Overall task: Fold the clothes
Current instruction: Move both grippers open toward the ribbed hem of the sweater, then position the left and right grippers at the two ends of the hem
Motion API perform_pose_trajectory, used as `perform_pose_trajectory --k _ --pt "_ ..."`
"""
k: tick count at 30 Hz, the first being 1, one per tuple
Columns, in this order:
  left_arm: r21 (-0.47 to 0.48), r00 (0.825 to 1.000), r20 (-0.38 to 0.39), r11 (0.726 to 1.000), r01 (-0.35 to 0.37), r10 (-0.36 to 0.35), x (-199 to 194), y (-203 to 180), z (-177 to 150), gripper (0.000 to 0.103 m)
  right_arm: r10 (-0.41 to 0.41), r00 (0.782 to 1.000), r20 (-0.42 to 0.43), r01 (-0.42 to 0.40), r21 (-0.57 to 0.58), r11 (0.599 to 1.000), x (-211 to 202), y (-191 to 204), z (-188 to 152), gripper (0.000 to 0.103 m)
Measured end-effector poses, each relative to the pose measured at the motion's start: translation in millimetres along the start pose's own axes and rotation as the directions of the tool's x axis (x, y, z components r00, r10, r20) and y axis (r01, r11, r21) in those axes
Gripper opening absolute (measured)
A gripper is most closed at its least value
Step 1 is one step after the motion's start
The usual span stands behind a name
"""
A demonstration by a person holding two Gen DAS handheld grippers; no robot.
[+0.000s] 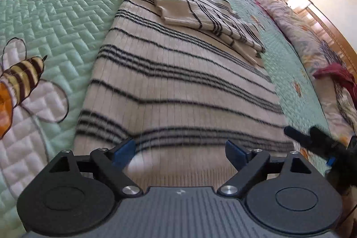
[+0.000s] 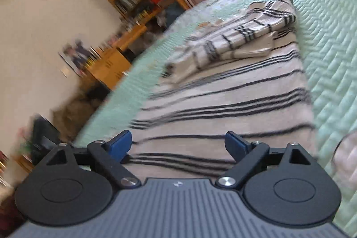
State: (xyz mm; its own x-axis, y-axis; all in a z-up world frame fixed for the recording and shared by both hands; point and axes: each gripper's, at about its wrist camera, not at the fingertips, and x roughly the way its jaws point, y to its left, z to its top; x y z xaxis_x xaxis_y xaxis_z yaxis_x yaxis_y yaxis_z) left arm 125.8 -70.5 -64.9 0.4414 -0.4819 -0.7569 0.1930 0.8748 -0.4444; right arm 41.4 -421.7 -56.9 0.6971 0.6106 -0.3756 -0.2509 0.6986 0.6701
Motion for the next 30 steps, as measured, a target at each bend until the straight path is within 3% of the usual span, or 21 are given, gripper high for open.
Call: perform_pose_trajectory --k 1,4,5,7,10,13,22,24,25,27,28,29,30 --pt "0.028 1.0 -0.01 1.0 -0.008 0.008 -1.6 -3.5 -4.1 0.091 0.021 1.0 -0.003 -0.021 0.043 0.999 -2.3 -1.2 0.5 0.088" --pt "0.094 0.999 -0.015 0.995 -0.045 0.046 -1.7 -10.0 -20.7 0.095 -0.023 0.998 -0.062 0.032 0.148 0.988 -4.6 -26.3 -15.4 0.071" --pt "0.111 0.998 -0.012 0.992 -0.055 0.056 -1.1 -11.1 -27.1 0.097 -0.071 0.996 -0.056 0.079 0.157 0.984 -8.1 -36.6 -24.7 0.037" --pt "0.152 0.997 0.007 0.986 -0.076 0.075 -1.4 -14.7 -37.9 0.098 -0.154 0.987 -0.041 0.159 0.181 0.971 -15.6 -57.0 -42.6 0.0" --pt "0.242 0.991 0.006 0.962 -0.129 0.131 -0.1 -27.4 -50.6 0.1 -0.108 0.994 0.008 0.103 0.259 0.961 -30.6 -69.5 -51.6 0.0" --pt "0.297 0.986 0.004 0.941 -0.163 0.169 0.0 -35.0 -59.5 0.102 -0.166 0.986 -0.014 0.166 0.184 0.969 -36.1 -54.2 -50.6 0.0" --pt "0.314 0.983 0.008 0.933 -0.174 0.181 -7.0 -34.6 -70.7 0.102 -0.259 0.965 -0.036 0.261 0.149 0.954 -45.1 -39.5 -66.6 0.0" --pt "0.331 0.981 0.009 0.926 -0.184 0.192 -5.2 -38.4 -74.5 0.102 -0.291 0.955 -0.051 0.295 0.122 0.948 -43.3 -30.4 -66.1 0.004" --pt "0.341 0.98 0.009 0.921 -0.189 0.198 -4.9 -39.9 -76.3 0.102 -0.308 0.95 -0.059 0.313 0.105 0.944 -42.1 -25.2 -65.4 0.01" --pt "0.359 0.977 0.01 0.912 -0.201 0.212 -4.1 -42.5 -79.4 0.102 -0.337 0.938 -0.077 0.34 0.025 0.94 -34.8 -5.1 -59.3 0.035" --pt "0.365 0.976 0.012 0.908 -0.207 0.218 -3.7 -43.6 -80.6 0.102 -0.344 0.935 -0.083 0.343 -0.025 0.939 -30.3 6.4 -56.2 0.061" --pt "0.368 0.975 0.014 0.906 -0.211 0.222 -3.2 -44.3 -81.3 0.102 -0.344 0.936 -0.078 0.337 -0.084 0.938 -25.1 19.9 -52.6 0.076" --pt "0.369 0.974 0.015 0.904 -0.215 0.225 -2.9 -44.8 -81.6 0.102 -0.343 0.937 -0.067 0.332 -0.136 0.933 -21.0 30.0 -50.4 0.077"
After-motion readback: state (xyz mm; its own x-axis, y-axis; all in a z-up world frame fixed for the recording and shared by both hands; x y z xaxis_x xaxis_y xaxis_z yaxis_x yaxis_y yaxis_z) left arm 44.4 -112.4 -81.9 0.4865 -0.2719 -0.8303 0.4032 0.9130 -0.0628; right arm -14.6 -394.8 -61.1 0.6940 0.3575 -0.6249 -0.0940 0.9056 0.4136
